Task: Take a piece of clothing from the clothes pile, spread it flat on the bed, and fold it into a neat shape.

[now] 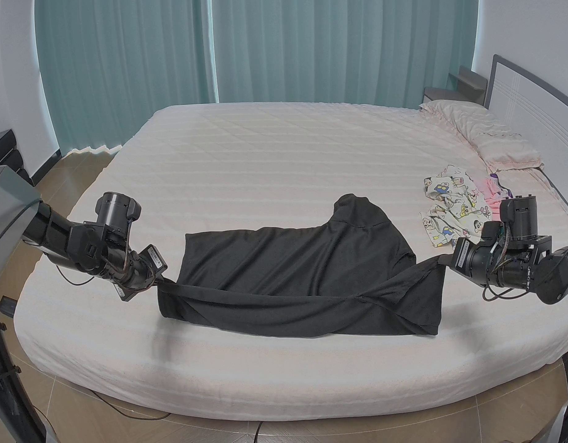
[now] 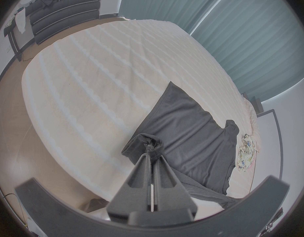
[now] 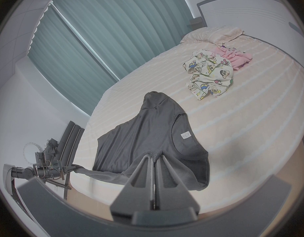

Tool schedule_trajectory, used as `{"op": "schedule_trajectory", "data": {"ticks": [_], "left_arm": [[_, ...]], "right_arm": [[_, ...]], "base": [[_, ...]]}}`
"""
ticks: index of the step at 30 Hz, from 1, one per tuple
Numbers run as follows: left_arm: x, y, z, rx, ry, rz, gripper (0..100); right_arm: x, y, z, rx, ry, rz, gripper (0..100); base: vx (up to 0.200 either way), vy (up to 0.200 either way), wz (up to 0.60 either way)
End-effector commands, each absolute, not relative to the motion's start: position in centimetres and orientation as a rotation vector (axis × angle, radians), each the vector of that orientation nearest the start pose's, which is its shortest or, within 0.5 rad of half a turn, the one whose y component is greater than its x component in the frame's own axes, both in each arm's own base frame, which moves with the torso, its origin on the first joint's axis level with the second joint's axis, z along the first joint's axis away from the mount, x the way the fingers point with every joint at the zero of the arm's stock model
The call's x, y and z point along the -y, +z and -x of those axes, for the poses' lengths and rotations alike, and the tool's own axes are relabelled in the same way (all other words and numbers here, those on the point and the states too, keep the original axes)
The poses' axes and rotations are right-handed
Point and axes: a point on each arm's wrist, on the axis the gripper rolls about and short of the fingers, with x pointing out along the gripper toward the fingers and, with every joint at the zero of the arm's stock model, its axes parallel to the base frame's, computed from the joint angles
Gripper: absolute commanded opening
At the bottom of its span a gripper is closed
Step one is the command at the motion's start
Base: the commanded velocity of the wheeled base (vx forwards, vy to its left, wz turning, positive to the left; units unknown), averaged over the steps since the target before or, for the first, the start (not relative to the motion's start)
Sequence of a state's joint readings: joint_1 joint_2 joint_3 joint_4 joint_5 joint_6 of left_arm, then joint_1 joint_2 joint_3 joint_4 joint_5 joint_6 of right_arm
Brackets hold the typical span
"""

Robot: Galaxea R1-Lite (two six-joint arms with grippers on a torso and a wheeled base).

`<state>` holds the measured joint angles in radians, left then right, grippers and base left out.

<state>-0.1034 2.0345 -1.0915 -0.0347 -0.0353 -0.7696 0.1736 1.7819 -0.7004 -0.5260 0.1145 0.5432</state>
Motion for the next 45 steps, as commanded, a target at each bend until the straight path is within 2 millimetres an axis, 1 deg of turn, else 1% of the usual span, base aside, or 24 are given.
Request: {"op": "schedule_trajectory", "data": {"ticks": [1, 2, 5, 6, 7, 10, 11, 12, 19, 27, 31, 32, 38, 39, 41, 43, 44, 45], "left_arm": [[3.9, 7.5, -37.8, -0.923, 0.24, 0.683, 0], [3.9, 7.5, -37.8, -0.923, 0.24, 0.683, 0], [4.0, 6.7, -39.0, -0.923, 0.238, 0.682, 0], [4.0, 6.7, -39.0, -0.923, 0.238, 0.682, 0], [4.1, 6.1, -39.5, -0.93, 0.242, 0.681, 0], [4.2, 5.3, -40.4, -0.935, 0.243, 0.68, 0], [4.2, 5.3, -40.5, -0.935, 0.243, 0.68, 0], [4.2, 4.7, -41.0, -0.939, 0.245, 0.679, 0], [4.4, 3.5, -42.5, -0.935, 0.243, 0.68, 0], [4.5, 2.4, -44.0, -0.92, 0.265, 0.715, 0], [4.5, 1.9, -44.2, -0.929, 0.274, 0.712, 0], [4.5, 2.1, -44.3, -0.925, 0.274, 0.716, 100], [4.1, 2.3, -44.2, -0.924, 0.283, 0.722, 100], [3.9, 2.5, -44.2, -0.915, 0.289, 0.731, 100], [3.2, 3.7, -44.1, -0.885, 0.303, 0.769, 100], [2.3, 4.7, -43.8, -0.871, 0.314, 0.791, 100], [2.1, 4.8, -43.7, -0.869, 0.316, 0.793, 100], [1.5, 5.3, -43.3, -0.873, 0.329, 0.801, 100]], "right_arm": [[-5.5, 10.7, -31.2, -0.649, 0.105, -0.508, 0], [-5.5, 10.7, -31.2, -0.649, 0.105, -0.508, 0], [-5.6, 10.2, -31.9, -0.659, 0.1, -0.508, 0], [-5.6, 10.2, -31.9, -0.659, 0.1, -0.508, 0], [-5.7, 9.8, -32.2, -0.667, 0.098, -0.507, 0], [-5.7, 9.0, -32.7, -0.685, 0.088, -0.505, 0], [-5.7, 9.0, -32.7, -0.683, 0.088, -0.505, 0], [-5.8, 8.6, -33.1, -0.69, 0.084, -0.506, 0], [-5.9, 7.3, -34.4, -0.711, 0.073, -0.512, 0], [-6.1, 6.2, -35.2, -0.729, 0.067, -0.51, 0], [-6.2, 5.8, -35.4, -0.74, 0.064, -0.511, 0], [-6.2, 5.8, -35.4, -0.74, 0.064, -0.513, 0], [-6.1, 6.1, -35.1, -0.736, 0.064, -0.516, 0], [-6.1, 6.1, -35.0, -0.736, 0.063, -0.519, 0], [-6.1, 6.4, -34.7, -0.734, 0.061, -0.527, 0], [-6.0, 6.7, -34.3, -0.732, 0.06, -0.536, 0], [-6.0, 6.8, -34.3, -0.73, 0.06, -0.538, 0], [-5.9, 7.1, -33.9, -0.73, 0.061, -0.545, 0]], "base": [[0.0, 0.0, 0.0], [0.0, 0.0, 0.0], [0.0, 0.0, 0.0], [0.0, 0.0, 0.0], [0.0, 0.0, 0.0], [0.0, 0.0, 0.0], [0.0, 0.0, 0.0], [0.0, 0.0, 0.0], [0.0, 0.0, 0.0], [0.0, 0.0, 0.0], [0.0, 0.0, 0.0], [0.0, 0.0, 0.0], [0.0, 0.0, 0.0], [0.0, 0.0, 0.0], [0.0, 0.0, 0.0], [0.0, 0.0, 0.0], [0.0, 0.0, 0.0], [0.0, 0.0, 0.0]]}}
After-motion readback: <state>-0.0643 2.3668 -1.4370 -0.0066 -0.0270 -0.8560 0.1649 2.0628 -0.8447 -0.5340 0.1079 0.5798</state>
